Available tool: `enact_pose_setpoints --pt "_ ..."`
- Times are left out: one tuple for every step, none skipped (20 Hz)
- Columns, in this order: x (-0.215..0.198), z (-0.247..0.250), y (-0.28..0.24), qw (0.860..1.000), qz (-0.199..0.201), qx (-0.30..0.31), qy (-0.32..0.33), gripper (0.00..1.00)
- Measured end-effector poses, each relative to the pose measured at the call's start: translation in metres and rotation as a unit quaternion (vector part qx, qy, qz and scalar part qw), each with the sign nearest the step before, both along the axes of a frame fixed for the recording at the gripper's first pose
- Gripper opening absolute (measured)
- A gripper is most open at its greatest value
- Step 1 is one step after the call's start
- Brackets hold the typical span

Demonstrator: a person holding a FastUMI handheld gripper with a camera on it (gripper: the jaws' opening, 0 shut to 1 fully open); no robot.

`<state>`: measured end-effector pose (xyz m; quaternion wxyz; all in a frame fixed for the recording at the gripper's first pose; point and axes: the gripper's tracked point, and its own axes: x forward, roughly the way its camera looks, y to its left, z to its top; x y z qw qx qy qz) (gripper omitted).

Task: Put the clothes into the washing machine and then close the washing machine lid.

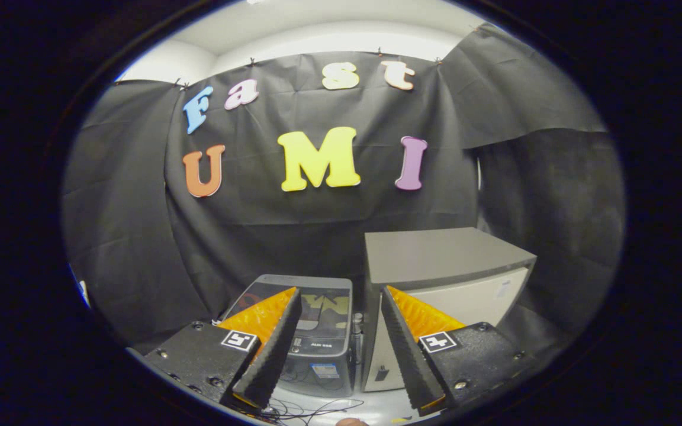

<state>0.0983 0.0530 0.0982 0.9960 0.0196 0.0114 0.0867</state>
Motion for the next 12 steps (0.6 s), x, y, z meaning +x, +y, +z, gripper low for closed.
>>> enact_pose_setpoints --pt "-0.008 -0.004 -0.008 1.000 -0.002 0.000 0.000 0.86" --pt "-0.013 -0.009 -0.016 1.000 -0.004 -0.003 0.000 0.86" --pt "-0.019 -0.012 -0.023 1.000 -0.004 -0.006 0.002 0.87" --pt "-0.023 -0.015 -0.028 1.000 0.000 -0.006 0.004 0.88" --pt "-0.025 -0.018 -0.035 1.000 -0.001 -0.002 0.004 0.88" --pt "-0.030 -0.019 -0.038 1.000 0.004 0.003 0.004 0.88" --pt "-0.033 -0.019 -0.042 1.000 0.004 0.009 0.004 0.88" --pt "-0.034 -0.020 -0.045 1.000 0.006 0.013 0.002 0.90" --pt "-0.036 -0.020 -0.046 1.000 0.009 0.014 -0.001 0.90" --pt "-0.040 -0.019 -0.048 1.000 0.010 0.013 -0.006 0.90" --pt "-0.044 -0.019 -0.048 1.000 0.014 0.008 -0.010 0.90" --pt "-0.044 -0.019 -0.047 1.000 0.019 0.001 -0.013 0.90"
